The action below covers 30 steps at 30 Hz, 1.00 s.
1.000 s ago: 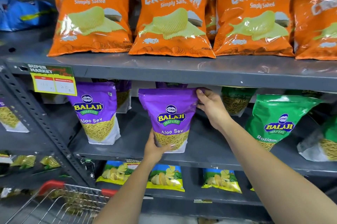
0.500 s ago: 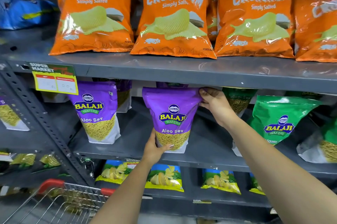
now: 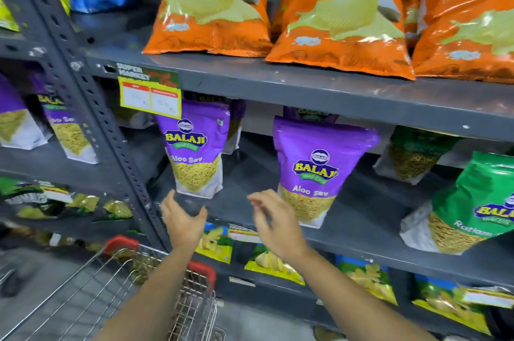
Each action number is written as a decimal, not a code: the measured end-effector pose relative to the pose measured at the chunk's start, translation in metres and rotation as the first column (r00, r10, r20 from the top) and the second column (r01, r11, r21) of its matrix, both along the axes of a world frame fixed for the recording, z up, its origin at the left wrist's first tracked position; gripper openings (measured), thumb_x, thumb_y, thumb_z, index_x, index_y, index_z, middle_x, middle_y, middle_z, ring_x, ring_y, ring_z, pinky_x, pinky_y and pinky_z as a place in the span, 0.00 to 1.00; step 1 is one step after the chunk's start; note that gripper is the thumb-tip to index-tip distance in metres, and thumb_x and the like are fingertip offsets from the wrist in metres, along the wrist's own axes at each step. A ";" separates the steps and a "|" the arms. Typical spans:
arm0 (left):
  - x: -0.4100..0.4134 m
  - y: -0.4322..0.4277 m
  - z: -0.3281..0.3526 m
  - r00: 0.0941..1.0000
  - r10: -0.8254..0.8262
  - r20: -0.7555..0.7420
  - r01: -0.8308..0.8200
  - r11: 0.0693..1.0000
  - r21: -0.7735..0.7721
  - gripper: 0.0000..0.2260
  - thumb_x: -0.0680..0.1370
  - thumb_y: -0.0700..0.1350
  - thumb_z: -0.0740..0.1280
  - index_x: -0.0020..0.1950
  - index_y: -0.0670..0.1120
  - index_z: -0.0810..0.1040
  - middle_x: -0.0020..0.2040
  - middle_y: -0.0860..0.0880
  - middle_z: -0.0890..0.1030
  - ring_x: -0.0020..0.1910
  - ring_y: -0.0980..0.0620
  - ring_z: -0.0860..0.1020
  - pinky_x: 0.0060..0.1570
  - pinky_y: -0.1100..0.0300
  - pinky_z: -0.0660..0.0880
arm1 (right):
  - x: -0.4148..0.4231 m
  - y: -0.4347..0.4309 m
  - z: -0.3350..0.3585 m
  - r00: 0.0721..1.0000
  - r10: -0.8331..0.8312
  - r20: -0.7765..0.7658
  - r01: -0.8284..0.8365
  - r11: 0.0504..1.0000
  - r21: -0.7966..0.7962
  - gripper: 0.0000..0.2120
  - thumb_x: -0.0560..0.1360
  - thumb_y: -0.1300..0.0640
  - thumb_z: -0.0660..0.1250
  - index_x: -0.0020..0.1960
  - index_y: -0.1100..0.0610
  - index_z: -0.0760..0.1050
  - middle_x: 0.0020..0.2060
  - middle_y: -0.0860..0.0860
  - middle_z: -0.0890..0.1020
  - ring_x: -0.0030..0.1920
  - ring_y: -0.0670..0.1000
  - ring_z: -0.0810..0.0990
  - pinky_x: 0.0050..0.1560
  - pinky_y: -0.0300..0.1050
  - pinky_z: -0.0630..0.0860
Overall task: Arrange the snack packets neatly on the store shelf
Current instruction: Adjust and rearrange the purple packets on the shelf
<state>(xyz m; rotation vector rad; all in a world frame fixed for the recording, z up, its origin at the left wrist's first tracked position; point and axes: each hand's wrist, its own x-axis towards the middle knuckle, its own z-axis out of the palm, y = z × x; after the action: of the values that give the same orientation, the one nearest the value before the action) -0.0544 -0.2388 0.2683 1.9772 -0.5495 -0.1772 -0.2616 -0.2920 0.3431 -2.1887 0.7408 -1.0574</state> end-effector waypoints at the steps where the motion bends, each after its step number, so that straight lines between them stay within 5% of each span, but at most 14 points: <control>1: 0.008 0.000 0.001 0.997 -0.025 -0.069 0.026 1.000 0.014 0.42 0.66 0.41 0.79 0.75 0.40 0.61 0.74 0.37 0.66 0.74 0.39 0.64 0.71 0.47 0.63 | 0.020 -0.006 -0.004 0.997 0.031 -0.070 -0.028 0.999 0.047 0.13 0.75 0.60 0.59 0.57 0.51 0.75 0.47 0.48 0.78 0.46 0.47 0.79 0.48 0.45 0.77; 4: 0.027 -0.007 0.005 0.976 -0.120 -0.181 0.129 0.991 0.036 0.53 0.66 0.45 0.80 0.80 0.42 0.48 0.79 0.41 0.58 0.79 0.43 0.57 0.74 0.47 0.60 | 0.073 -0.039 -0.014 0.982 0.015 -0.191 0.029 0.974 0.226 0.20 0.76 0.59 0.62 0.68 0.57 0.70 0.59 0.56 0.77 0.54 0.54 0.79 0.59 0.53 0.76; 7: 0.037 -0.016 0.010 0.968 -0.132 -0.214 0.143 0.989 0.041 0.55 0.63 0.52 0.81 0.80 0.48 0.49 0.78 0.42 0.64 0.76 0.42 0.64 0.71 0.45 0.65 | 0.111 -0.073 -0.019 0.961 0.050 -0.271 0.087 0.879 0.470 0.28 0.77 0.55 0.66 0.74 0.58 0.62 0.70 0.57 0.71 0.66 0.57 0.75 0.67 0.54 0.72; 11: 0.040 -0.020 0.013 0.979 -0.141 -0.146 0.151 0.987 0.054 0.42 0.64 0.54 0.80 0.74 0.54 0.64 0.67 0.47 0.78 0.66 0.42 0.76 0.59 0.51 0.71 | 0.140 -0.090 -0.033 0.949 0.118 -0.292 0.051 0.857 0.512 0.17 0.75 0.55 0.68 0.62 0.57 0.74 0.58 0.56 0.82 0.57 0.56 0.81 0.59 0.54 0.77; 14: 0.040 -0.019 0.017 0.987 -0.094 -0.132 0.105 0.991 0.080 0.38 0.65 0.56 0.79 0.72 0.55 0.67 0.63 0.49 0.81 0.62 0.42 0.78 0.60 0.49 0.72 | 0.149 -0.088 -0.041 0.964 0.064 -0.258 0.081 0.854 0.514 0.11 0.73 0.54 0.69 0.54 0.55 0.76 0.47 0.49 0.83 0.50 0.53 0.83 0.51 0.49 0.79; 24: 0.052 -0.010 0.011 0.994 -0.084 -0.072 0.092 0.989 0.117 0.39 0.65 0.62 0.76 0.73 0.56 0.65 0.64 0.49 0.81 0.65 0.42 0.77 0.70 0.37 0.64 | 0.152 -0.086 -0.034 0.952 0.130 -0.278 0.025 0.870 0.492 0.18 0.72 0.51 0.70 0.60 0.53 0.73 0.57 0.53 0.82 0.54 0.53 0.81 0.58 0.57 0.78; 27: 0.052 -0.010 0.010 0.995 -0.073 -0.070 0.081 0.990 0.120 0.40 0.65 0.62 0.76 0.73 0.57 0.65 0.65 0.50 0.81 0.66 0.43 0.76 0.71 0.38 0.63 | 0.149 -0.087 -0.010 0.972 0.195 -0.133 -0.088 0.821 0.563 0.34 0.67 0.52 0.73 0.70 0.44 0.63 0.66 0.49 0.75 0.64 0.49 0.75 0.61 0.50 0.76; 30: 0.052 -0.010 0.009 0.995 -0.072 -0.068 0.079 0.991 0.110 0.38 0.65 0.61 0.76 0.71 0.58 0.66 0.64 0.51 0.81 0.65 0.43 0.77 0.71 0.37 0.62 | 0.150 -0.091 0.032 0.971 0.191 0.143 -0.238 0.759 0.607 0.33 0.67 0.56 0.74 0.69 0.44 0.66 0.61 0.47 0.79 0.62 0.47 0.78 0.63 0.44 0.75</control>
<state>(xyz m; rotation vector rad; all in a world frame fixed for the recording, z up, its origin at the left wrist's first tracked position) -0.0028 -0.2491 0.2770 2.0536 -0.5837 -0.3242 -0.1112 -0.3834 0.3746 -1.6013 0.6639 -0.6415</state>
